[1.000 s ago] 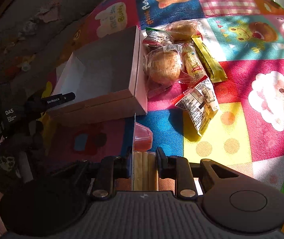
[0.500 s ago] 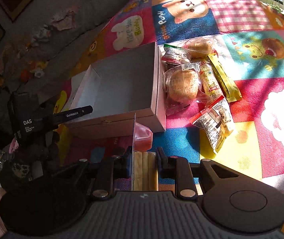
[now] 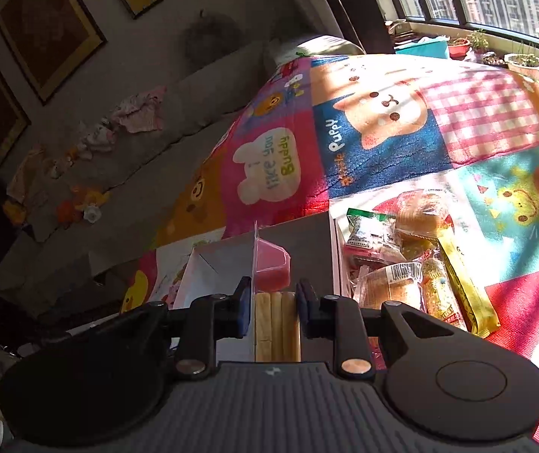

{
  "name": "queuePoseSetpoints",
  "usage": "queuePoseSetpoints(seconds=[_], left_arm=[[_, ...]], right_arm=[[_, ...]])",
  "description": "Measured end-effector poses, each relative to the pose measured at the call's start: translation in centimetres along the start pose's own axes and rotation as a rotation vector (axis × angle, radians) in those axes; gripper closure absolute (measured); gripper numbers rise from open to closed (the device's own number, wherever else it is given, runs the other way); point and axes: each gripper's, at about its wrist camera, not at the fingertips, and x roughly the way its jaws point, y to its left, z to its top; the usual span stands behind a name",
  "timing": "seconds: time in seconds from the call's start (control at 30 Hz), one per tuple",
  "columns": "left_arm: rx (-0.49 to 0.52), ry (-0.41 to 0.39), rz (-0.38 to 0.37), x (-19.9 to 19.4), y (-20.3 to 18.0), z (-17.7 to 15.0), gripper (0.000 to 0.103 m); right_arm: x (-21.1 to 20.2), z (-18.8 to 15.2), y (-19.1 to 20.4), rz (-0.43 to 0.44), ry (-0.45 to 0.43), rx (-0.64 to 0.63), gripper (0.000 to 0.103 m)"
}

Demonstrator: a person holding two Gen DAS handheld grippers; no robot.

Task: Organize objects
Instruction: 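Carry the Volcano package into the box and open the right tool, then grasp the white snack packet on the mat with the right tool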

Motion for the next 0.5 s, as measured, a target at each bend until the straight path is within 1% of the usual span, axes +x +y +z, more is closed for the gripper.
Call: queuePoseSetpoints(seconds=[0.03,0.07,0.17,0.23,0.37,0.43,0.5], left_arm=[[0.002,0.0,0.002,0.0,0.0,0.0,0.088],[0.005,0.002,0.001,-0.1,0.0,-0.1,0.088],[0.006,0.0,0.005,-0.1,-0.1,0.0,0.088],[0.003,-0.003,0.009,-0.1,-0.2,0.0,0.088],[-0.008,-0.003,0.007,0.0,-0.1,0.0,0.088],[-0.007,-0.002,0.01,0.0,-0.1,0.0,0.088],[-0.005,0.0,0.012,-0.1,-0.2,0.1,0.088]], right_arm=[[0.3,0.3,-0.1,-0.021,-0.018,-0.003,0.064],[0.5,0.4,-0.2,-0.042,-0.03,-0.008,0.06],[0.4,-0.3,-1.7,-0.081,-0.029,-0.015,0.058],[-0.1,-1.3,-3.2,-0.132,-0.017,-0.015,0.057],[-0.8,-3.7,-7.0,-0.254,0.036,-0.004,0.054],[-1.1,-4.9,-8.8,-0.291,0.064,0.018,0.053],[-1.2,-5.9,-10.1,-0.306,0.088,0.041,0.052]])
